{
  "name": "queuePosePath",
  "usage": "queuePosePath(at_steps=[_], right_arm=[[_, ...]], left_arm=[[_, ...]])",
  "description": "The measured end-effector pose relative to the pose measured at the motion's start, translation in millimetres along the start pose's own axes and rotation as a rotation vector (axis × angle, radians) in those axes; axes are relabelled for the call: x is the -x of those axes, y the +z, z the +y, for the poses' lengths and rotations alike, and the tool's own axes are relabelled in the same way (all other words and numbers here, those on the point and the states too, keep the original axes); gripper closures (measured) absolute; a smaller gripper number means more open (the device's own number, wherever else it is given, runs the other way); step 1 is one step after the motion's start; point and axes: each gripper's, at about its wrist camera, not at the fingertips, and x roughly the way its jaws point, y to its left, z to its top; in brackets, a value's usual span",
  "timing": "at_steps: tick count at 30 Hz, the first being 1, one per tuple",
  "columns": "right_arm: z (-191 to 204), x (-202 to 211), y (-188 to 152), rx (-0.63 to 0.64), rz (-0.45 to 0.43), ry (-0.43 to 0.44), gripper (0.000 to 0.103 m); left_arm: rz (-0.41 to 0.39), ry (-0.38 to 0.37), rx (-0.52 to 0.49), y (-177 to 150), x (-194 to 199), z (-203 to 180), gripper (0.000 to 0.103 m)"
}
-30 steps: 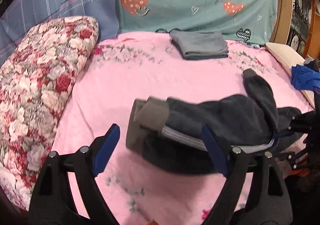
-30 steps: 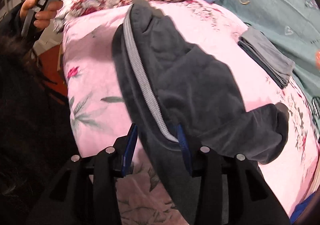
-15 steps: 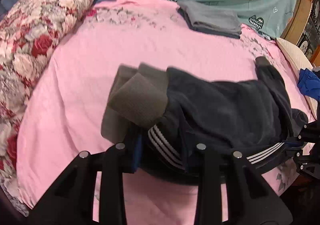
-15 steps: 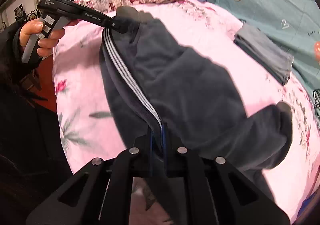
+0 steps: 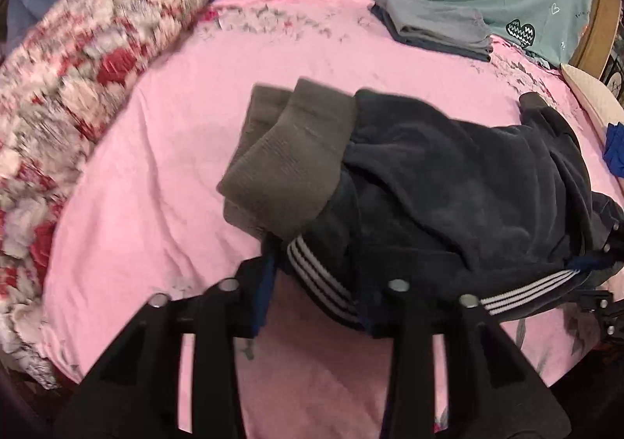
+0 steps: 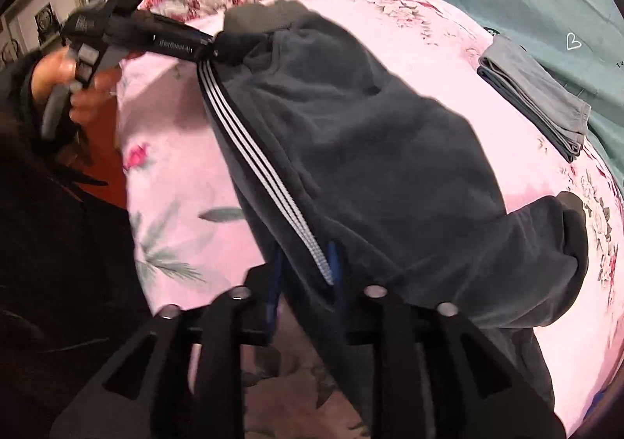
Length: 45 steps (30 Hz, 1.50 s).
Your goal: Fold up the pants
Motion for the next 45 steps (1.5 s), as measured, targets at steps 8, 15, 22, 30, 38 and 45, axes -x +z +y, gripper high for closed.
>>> queuePosePath(at_steps=[8,15,22,30,38,45], right_arm=[[-120,94,12,-0.346,-0.136,-0.24,0.051],[-249,65,31,-0.69,0.046,-0.322,0.05],[-270,-34,71,-0.66,0.286,-0.437,0.051],[-287,-96,56,-0.639,0.486,-0.502,0.065],[-289,-21,37,-0.749,0.285,-0.394,0.08],[-258,113,-13,-0.857,-0.055,-0.353,0.08]], left_arm=[[-0.176,-0.033,-0.193,17,83,-55,0.033],[-0.142,-0.268,-0.415,14,58,-184,0.033],[-0.004,-0.346,-0.445,-4,13,-232,0.033],[0.075,-0.391,-0.443,-15,-11,-233,0.034],[0.076,-0.418,-0.447,-10,-15,-234,0.034],[0.065,-0.444,-0.499,-13,-9,-245,0.037]])
